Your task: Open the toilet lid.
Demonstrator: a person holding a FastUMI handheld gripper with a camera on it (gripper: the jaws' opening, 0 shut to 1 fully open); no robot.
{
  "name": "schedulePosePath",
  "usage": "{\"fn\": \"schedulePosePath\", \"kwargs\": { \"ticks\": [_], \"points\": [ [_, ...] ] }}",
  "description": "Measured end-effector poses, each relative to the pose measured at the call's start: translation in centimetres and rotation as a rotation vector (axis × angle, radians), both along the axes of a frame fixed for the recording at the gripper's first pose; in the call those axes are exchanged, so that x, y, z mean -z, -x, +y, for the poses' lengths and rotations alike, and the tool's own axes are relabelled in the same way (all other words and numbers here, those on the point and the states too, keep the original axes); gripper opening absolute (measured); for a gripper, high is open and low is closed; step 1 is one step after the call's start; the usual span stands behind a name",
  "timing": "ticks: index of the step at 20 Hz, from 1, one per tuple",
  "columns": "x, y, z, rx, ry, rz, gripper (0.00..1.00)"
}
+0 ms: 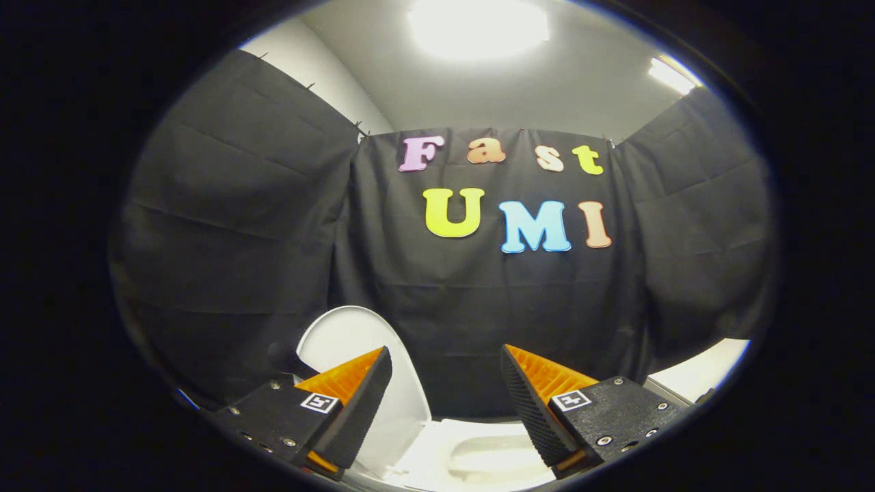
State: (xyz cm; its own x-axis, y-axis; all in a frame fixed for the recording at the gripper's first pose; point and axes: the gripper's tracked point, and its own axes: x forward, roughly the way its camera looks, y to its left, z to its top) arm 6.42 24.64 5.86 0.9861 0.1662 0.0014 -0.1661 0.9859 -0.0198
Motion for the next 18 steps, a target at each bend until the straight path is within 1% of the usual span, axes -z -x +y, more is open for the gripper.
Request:
{"fn": "schedulePosePath", "kwargs": {
  "ticks": [2,7,10,13,16,18],
  "points": [
    [0.3,-0.1,-2.6,0.035,0.001,0.011,0.97],
    [1.1,0.2,-10.4,0.131,0.072,0.004,0.97],
    [2.0,0.1,-14.7,0.182,0.037,0.010,0.97],
    [2.9,0.6,-18.5,0.239,0.059,0.023,0.97],
    [3.8,1.1,-20.7,0.250,0.083,0.010,0.97],
    [5.3,1.6,-22.0,0.262,0.101,0.023,0.97]
  ]
}}
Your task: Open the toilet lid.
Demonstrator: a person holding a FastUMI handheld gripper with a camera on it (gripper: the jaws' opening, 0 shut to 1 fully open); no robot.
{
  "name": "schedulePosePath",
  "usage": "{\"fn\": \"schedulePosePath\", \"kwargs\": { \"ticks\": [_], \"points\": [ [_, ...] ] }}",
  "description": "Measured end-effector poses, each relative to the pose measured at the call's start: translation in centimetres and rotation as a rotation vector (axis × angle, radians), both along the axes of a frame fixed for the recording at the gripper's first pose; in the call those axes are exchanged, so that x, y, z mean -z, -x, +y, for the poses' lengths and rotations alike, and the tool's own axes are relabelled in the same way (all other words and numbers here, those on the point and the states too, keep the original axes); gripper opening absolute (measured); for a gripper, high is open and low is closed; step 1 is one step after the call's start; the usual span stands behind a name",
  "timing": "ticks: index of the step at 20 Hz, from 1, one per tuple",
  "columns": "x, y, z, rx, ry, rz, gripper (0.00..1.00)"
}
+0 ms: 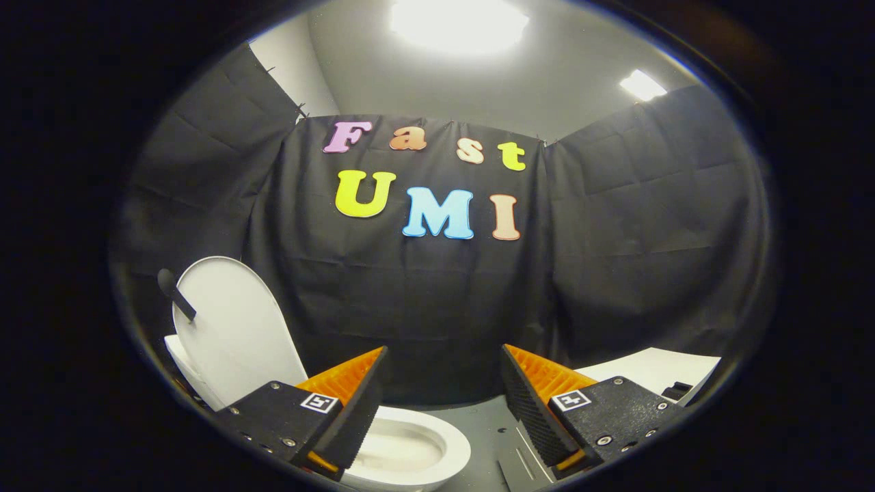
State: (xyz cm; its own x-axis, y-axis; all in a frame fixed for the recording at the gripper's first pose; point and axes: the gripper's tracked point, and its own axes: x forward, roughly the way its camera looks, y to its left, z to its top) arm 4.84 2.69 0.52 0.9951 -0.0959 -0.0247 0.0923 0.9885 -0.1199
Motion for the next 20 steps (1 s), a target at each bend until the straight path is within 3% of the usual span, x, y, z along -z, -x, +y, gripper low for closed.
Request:
{"fn": "schedulePosePath", "kwargs": {
  "ticks": [5,11,20],
  "points": [
    [3.7,1.3,-1.6,0.044,0.001,0.059,0.97],
    [6.8,1.5,-2.3,0.030,-0.043,0.091,0.96],
    [6.8,1.7,-1.3,-0.003,-0.084,0.094,0.95]
  ]
}}
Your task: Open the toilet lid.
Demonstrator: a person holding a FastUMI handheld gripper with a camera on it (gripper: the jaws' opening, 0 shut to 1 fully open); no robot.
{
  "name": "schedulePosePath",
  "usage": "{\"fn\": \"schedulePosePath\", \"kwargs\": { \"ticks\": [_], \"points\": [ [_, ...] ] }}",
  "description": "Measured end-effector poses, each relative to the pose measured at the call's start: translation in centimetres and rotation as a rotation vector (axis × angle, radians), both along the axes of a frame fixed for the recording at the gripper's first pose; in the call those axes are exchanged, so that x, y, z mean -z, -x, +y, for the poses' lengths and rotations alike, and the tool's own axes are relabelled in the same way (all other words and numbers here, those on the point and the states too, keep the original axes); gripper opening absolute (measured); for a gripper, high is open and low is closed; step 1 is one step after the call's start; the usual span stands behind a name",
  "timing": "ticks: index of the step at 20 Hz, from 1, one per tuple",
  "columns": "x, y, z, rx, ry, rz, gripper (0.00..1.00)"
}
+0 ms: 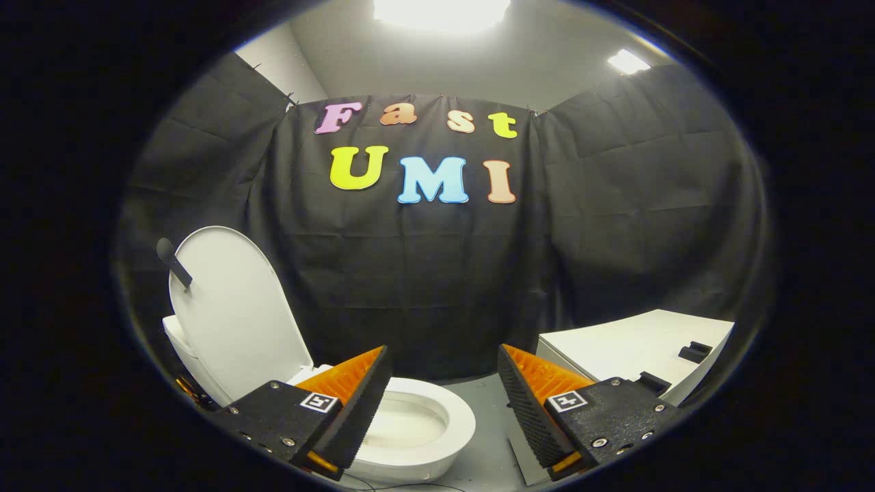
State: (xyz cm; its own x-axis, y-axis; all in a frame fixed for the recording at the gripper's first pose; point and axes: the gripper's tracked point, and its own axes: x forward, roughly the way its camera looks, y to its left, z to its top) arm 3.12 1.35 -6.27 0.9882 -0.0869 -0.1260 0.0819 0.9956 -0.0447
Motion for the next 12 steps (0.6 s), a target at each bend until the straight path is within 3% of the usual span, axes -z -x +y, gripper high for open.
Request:
{"fn": "schedulePosePath", "kwargs": {
  "ticks": [12],
  "points": [
    [0.14,0.07,0.50,-0.018,-0.019,0.007,0.95]
  ]
}}
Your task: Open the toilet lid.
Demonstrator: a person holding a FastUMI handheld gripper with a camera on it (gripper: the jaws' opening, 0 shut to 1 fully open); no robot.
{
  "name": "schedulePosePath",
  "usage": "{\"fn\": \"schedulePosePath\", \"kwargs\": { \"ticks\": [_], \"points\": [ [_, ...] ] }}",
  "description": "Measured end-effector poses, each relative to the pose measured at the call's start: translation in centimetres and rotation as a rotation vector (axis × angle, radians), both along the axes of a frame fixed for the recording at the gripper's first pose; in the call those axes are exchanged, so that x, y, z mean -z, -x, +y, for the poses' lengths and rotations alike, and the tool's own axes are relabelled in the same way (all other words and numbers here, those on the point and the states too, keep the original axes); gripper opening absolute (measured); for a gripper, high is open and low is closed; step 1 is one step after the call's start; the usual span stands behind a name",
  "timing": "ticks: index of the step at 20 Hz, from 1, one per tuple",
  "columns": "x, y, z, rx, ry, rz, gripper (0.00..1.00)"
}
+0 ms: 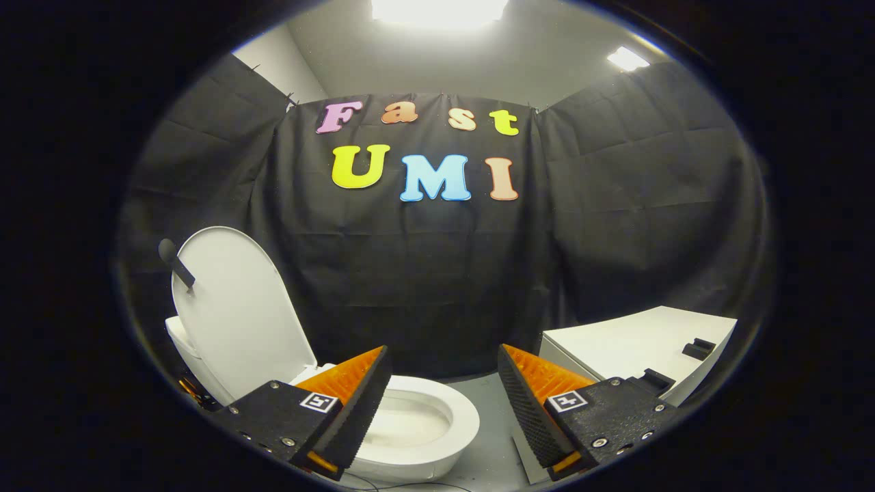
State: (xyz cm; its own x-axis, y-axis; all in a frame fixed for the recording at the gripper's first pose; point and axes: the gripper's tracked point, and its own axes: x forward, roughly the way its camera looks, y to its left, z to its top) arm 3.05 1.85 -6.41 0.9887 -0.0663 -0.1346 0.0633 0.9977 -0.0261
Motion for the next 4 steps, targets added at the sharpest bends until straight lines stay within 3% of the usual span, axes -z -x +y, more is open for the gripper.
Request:
{"fn": "schedulePosePath", "kwargs": {
  "ticks": [4],
  "points": [
    [0.53,0.03,-0.08,0.001,-0.013,0.017,0.95]
  ]
}}
